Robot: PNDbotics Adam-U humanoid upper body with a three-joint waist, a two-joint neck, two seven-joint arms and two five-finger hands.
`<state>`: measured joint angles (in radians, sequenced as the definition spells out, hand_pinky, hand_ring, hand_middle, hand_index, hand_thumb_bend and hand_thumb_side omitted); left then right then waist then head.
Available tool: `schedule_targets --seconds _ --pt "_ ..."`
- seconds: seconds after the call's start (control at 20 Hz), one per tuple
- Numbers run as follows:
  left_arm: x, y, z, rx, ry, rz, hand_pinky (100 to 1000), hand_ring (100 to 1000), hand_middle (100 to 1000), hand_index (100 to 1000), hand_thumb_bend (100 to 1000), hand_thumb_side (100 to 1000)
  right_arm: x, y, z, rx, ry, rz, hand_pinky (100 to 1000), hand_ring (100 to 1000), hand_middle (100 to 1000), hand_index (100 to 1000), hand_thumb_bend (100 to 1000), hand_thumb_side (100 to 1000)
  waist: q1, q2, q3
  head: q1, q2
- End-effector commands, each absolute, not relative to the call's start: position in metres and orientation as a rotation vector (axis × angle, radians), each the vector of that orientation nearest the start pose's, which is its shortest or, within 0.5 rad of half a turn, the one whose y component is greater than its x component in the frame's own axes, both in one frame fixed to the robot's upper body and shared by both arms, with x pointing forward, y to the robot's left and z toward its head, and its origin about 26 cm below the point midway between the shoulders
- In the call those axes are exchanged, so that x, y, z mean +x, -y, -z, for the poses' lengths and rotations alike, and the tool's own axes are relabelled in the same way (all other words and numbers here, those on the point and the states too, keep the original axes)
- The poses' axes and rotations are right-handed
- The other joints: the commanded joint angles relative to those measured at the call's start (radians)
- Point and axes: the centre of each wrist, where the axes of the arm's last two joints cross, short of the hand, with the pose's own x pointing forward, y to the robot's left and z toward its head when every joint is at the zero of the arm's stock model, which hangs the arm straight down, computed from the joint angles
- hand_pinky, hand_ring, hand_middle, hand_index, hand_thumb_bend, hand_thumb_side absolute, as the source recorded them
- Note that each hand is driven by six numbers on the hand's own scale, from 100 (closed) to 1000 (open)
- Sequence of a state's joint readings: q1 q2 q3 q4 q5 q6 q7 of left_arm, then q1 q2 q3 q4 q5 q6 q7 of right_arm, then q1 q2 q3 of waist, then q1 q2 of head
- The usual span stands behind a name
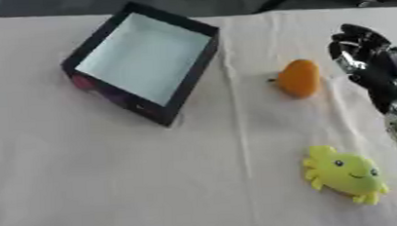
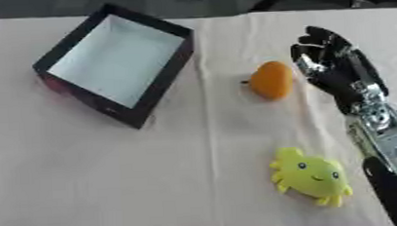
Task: Pick up objects on the table and place them in the box.
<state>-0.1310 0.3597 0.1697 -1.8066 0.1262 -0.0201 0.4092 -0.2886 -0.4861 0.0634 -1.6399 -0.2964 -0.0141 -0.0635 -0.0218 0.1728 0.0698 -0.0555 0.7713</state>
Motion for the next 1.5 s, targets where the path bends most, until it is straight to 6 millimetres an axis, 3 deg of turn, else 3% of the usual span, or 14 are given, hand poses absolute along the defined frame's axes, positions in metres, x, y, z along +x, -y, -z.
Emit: schedule_targets --seconds 0.05,0.7,0.85,0.9,0.95,1.5 --pt "0.295 -0.346 -0.134 0.543 2.014 -0.258 798 605 784 792 431 672 0.333 0.319 -0.147 -0.096 1.943 -0.319 949 836 773 866 267 309 0.001 -0.008 -0.001 0.001 -0.001" --pt "0.294 -0.347 -0.133 0.55 2.007 -0.25 799 606 785 793 427 673 0.282 0.316 -0.19 -0.185 1.981 -0.778 948 864 805 897 336 368 -0.001 -0.007 -0.012 0.007 -0.001" --pt "0.293 -0.348 -0.132 0.556 2.005 -0.248 799 606 785 792 427 673 0.276 0.32 -0.191 -0.244 1.951 -0.879 947 870 812 907 396 394 -0.002 -0.007 -0.016 0.011 -0.001" --pt "0.293 -0.349 -0.132 0.558 2.004 -0.248 799 606 785 792 427 673 0.275 0.322 -0.19 -0.262 1.941 -0.907 946 870 810 909 495 390 -0.002 -0.007 -0.017 0.012 -0.001" --pt "0.293 -0.349 -0.132 0.56 2.004 -0.247 799 606 785 792 427 673 0.273 0.324 -0.189 -0.279 1.928 -0.936 946 871 813 909 416 404 -0.003 -0.007 -0.018 0.014 -0.001" --pt "0.291 -0.352 -0.132 0.58 1.999 -0.244 799 606 785 792 426 674 0.258 0.347 -0.176 -0.375 1.794 -1.219 937 876 817 921 547 448 -0.009 -0.006 -0.03 0.031 -0.001"
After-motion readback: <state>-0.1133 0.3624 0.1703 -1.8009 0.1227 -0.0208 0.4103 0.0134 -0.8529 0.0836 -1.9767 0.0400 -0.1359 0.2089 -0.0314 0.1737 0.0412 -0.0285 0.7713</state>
